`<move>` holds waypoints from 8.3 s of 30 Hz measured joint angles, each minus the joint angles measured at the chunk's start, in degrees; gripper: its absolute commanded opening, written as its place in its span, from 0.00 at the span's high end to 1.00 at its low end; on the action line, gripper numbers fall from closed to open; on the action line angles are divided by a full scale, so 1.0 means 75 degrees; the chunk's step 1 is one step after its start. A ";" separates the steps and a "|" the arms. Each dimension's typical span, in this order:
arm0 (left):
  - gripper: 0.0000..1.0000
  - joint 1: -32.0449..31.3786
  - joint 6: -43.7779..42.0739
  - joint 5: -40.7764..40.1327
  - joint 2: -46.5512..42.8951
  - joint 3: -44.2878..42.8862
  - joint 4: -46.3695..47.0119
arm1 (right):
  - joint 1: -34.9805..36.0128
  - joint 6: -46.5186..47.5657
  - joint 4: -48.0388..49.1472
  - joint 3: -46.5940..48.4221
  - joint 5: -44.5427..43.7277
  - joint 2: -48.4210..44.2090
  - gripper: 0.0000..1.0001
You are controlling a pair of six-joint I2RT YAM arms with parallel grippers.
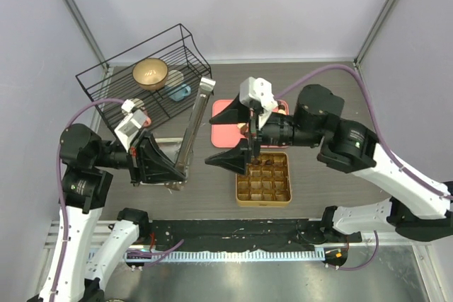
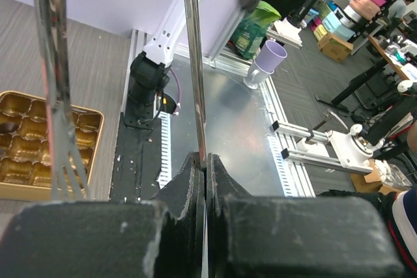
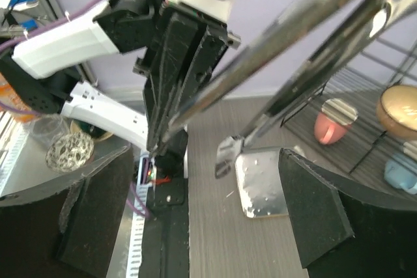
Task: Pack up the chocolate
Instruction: Adjust the clamp, then pick up the fake chocolate from the plate.
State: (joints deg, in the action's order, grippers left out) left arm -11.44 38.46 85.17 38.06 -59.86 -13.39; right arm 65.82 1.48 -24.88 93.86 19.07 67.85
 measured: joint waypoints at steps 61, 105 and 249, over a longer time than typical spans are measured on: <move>1.00 0.0020 -0.4858 -0.1367 0.0012 -0.0988 -0.4876 | -0.0734 -0.1198 0.0119 0.1378 0.2716 0.2404 0.51; 0.00 0.0015 -0.7490 -0.5013 -0.0478 -0.2766 -0.6892 | -0.0414 -0.1684 0.1023 0.0542 0.0181 0.2404 0.99; 0.00 0.0044 -0.7012 -0.9594 0.1512 0.0982 -0.4928 | -0.4689 -0.2460 0.1550 -0.2486 -0.5313 0.2463 0.99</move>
State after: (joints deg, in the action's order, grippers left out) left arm -11.11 -14.13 13.21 49.41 -52.49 -50.35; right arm 30.65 -16.97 -13.26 75.22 -20.78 86.32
